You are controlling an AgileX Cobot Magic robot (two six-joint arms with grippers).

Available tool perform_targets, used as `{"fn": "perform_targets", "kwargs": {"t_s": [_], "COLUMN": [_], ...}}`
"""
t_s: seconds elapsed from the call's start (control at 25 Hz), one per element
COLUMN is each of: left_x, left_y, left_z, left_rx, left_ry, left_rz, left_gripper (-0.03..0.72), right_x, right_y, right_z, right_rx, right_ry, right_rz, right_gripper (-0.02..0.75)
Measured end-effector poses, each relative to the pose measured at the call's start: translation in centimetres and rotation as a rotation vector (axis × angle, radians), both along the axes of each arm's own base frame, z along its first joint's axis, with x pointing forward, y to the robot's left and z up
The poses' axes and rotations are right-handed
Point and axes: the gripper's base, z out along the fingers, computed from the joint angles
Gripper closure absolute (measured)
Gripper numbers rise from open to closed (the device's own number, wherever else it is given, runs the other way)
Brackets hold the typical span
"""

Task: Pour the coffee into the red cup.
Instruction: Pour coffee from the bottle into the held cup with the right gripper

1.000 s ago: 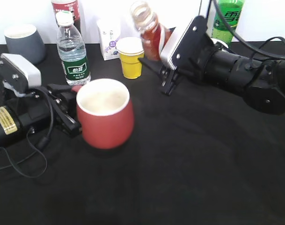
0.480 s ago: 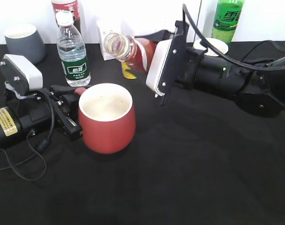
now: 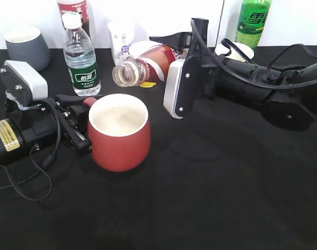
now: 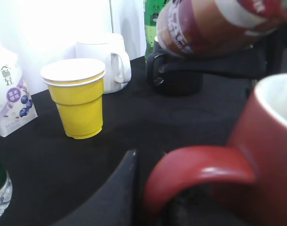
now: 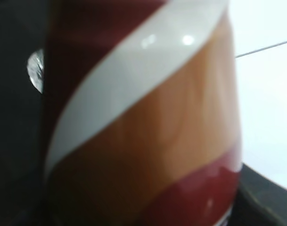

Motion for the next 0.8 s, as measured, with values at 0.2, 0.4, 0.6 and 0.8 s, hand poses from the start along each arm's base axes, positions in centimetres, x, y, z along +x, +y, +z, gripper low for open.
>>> {"fn": "perform_targets", "kwargs": {"t_s": [0.2,0.4,0.6,0.8], "left_x": [0.07,0.25,0.23,0.23], "left_y": [0.07,0.23,0.21,0.20], "left_z": [-0.04,0.00,0.01,0.03], "left_rx": [0.001,-0.009,-0.009,-0.010], "left_ry": [0.005,0.009,0.007,0.006], "left_rz": [0.011,0.040,0.037,0.035], "left_gripper": [0.589,0.589,0.587,0.587], "right_x": [0.13,0.11,0.26,0.27], "right_y": [-0.10,-0.08,-0.19,-0.20], "right_z": [0.12,0.48,0.56,0.57], "right_rx": [-0.022,-0.023,-0.034,-0.054], "right_ry": [-0.052,-0.117,-0.146,-0.174], "right_rz": [-0.016,-0.013,-0.033,-0.035], "right_gripper": [0.208,0.208,0.208,0.209]}}
